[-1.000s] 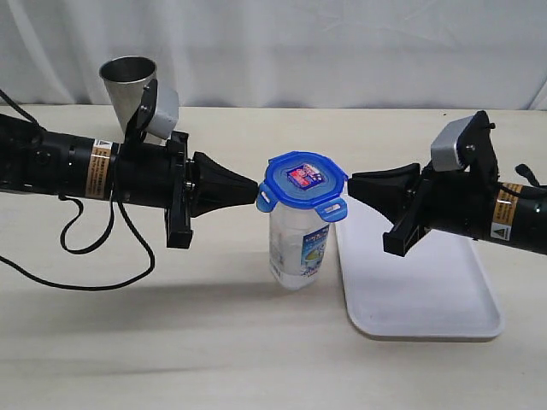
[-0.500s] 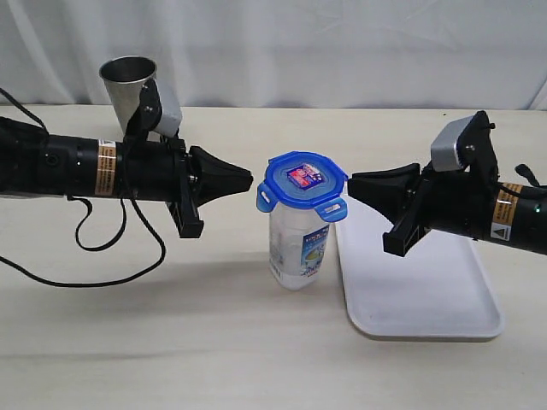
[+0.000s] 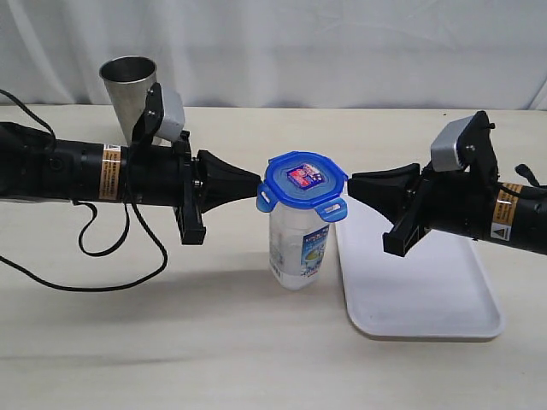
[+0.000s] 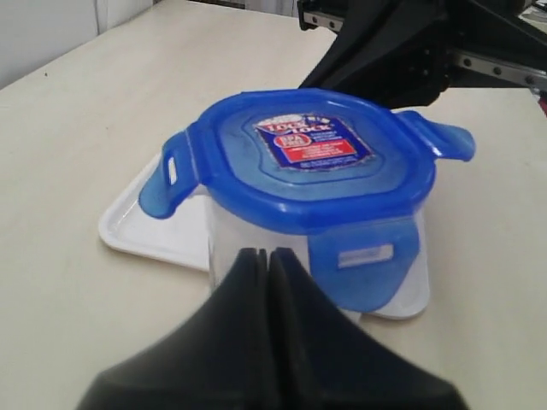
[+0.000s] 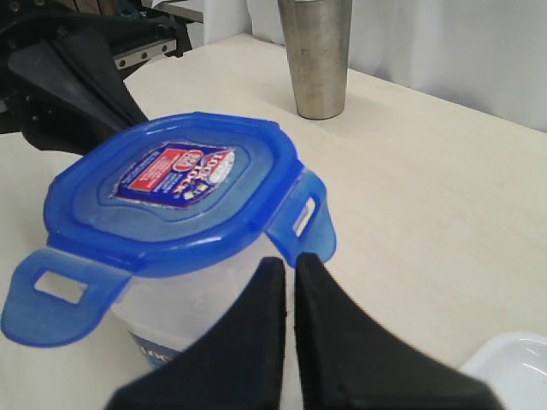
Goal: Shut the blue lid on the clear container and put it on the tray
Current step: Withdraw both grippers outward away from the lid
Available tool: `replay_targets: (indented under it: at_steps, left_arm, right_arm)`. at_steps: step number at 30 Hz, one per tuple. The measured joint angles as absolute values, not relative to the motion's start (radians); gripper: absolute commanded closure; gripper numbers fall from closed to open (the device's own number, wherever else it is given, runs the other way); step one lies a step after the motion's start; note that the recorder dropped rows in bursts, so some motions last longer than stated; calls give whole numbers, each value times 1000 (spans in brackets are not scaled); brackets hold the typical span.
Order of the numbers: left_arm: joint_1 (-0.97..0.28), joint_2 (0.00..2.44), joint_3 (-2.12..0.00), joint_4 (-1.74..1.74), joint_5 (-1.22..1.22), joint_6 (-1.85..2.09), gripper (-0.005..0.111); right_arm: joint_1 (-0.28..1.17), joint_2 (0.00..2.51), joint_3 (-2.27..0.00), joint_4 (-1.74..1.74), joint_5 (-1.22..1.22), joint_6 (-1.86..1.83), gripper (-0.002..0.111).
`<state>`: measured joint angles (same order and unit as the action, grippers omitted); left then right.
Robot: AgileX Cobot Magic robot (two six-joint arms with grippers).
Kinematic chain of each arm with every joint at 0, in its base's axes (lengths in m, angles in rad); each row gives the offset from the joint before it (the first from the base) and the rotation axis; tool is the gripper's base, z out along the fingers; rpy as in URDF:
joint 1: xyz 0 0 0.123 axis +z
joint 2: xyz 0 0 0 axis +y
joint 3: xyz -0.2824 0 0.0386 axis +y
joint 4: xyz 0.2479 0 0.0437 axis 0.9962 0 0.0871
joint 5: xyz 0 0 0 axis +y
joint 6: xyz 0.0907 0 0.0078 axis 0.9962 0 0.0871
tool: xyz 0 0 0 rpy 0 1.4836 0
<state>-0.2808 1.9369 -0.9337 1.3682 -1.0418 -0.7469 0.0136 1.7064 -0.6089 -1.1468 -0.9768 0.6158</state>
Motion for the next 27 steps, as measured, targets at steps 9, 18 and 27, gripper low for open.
replay_targets:
  at_steps: [9,18,27]
  left_arm:
    - [-281,1937,-934,1414,-1049,-781,107]
    - [-281,1937,-934,1427,-1050,-791,107]
    - [-248,1937,-934,1430,-1024,-796,107]
  right_arm:
    - [14,1706,-609,-1147,-977,616,104]
    - [14,1706,-609,-1147,-977,616,104]
    - [14,1697,-609,-1147,-942,614,104]
